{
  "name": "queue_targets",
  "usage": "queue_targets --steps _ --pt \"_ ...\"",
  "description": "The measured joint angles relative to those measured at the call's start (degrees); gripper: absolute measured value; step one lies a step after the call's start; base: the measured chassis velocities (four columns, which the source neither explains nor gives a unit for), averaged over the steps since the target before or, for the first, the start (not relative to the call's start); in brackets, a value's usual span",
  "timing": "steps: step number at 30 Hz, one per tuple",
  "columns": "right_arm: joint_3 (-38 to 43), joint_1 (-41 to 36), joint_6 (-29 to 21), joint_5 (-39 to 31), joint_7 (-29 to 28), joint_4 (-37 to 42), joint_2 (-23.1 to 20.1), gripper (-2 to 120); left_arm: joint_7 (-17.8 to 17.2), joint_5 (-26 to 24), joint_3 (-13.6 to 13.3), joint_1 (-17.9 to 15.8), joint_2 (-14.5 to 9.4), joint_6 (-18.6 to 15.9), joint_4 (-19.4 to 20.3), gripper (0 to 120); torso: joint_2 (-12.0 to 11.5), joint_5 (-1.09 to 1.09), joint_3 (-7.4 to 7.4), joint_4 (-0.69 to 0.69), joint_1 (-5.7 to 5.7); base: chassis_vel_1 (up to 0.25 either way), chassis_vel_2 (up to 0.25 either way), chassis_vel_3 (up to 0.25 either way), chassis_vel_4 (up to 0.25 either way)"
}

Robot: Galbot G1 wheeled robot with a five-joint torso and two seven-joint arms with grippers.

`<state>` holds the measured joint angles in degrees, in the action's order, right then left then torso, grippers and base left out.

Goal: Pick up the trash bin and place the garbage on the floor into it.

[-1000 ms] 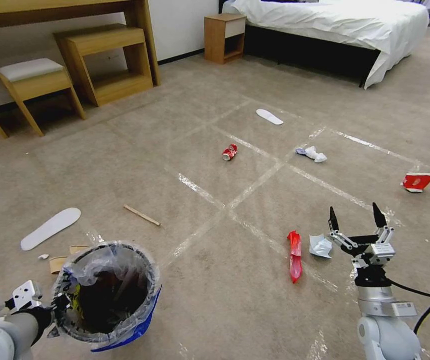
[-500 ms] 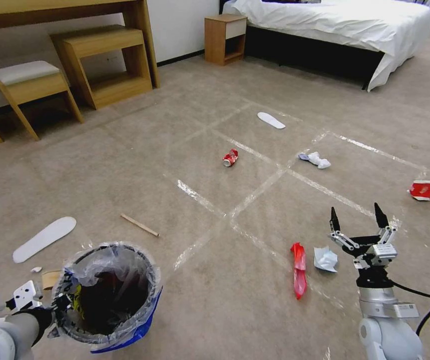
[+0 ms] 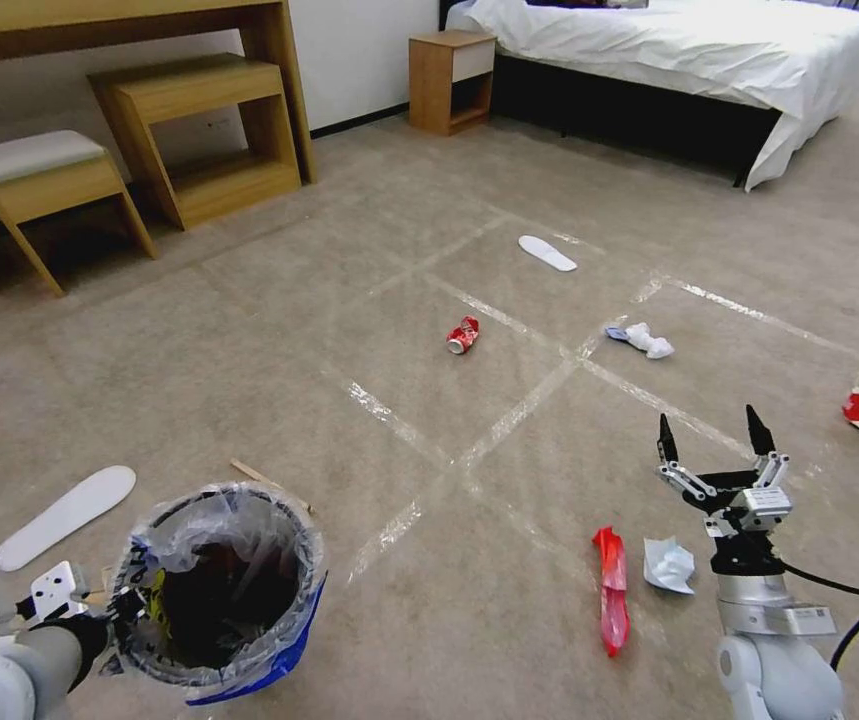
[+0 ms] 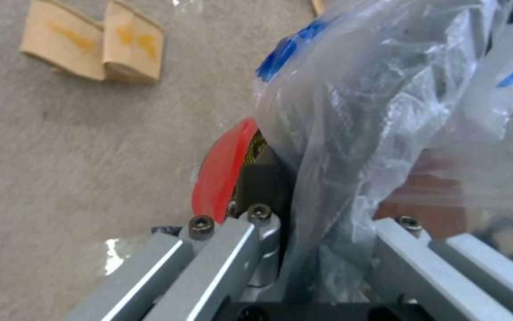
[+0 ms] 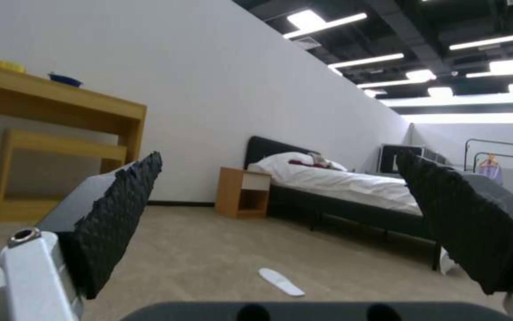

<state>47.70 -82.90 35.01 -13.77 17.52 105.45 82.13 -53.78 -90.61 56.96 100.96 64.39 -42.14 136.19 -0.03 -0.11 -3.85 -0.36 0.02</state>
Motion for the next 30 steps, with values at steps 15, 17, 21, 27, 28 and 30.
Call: queue_targets --steps 15,17,21,27,28,30 --pt "-0.15 0.21 0.23 0.46 -0.42 -0.15 -0.06 100 0.02 0.24 -0.07 0.07 0.30 0.00 0.27 0 0.00 0.00 0.00 0.00 0.00 -0.030 0.029 0.025 -0.031" --pt "-0.95 0.76 -1.32 0.69 -1.64 -0.56 -1.94 100 0.02 0.28 -0.13 0.11 0.22 0.00 0.24 0 0.00 0.00 0.00 -0.01 0.00 0.000 0.000 0.000 0.000" --pt "-2.88 2.73 -4.87 0.07 -4.00 -3.83 -6.01 100 0.02 0.37 -0.28 0.14 0.09 0.00 0.19 0 0.00 0.01 0.00 0.00 0.00 0.000 0.000 0.000 0.000" --pt "-7.19 3.32 -12.68 -6.69 -6.20 -7.22 -13.18 100 0.03 0.63 -0.37 0.38 0.13 0.00 0.20 0 0.00 0.03 0.00 0.00 0.00 0.000 0.000 0.000 0.000" --pt "-8.82 3.26 -14.79 -9.63 -6.58 -7.92 -16.33 100 0.06 0.73 -0.37 0.45 0.13 0.00 0.20 0 0.00 0.00 0.00 0.00 0.00 0.000 0.000 0.000 0.000" --pt "-9.98 3.19 -16.17 -11.27 -6.94 -8.32 -18.59 100 0.08 0.76 -0.37 0.46 0.13 0.00 0.20 0 0.00 0.00 0.00 0.00 0.00 0.000 0.000 0.000 0.000"
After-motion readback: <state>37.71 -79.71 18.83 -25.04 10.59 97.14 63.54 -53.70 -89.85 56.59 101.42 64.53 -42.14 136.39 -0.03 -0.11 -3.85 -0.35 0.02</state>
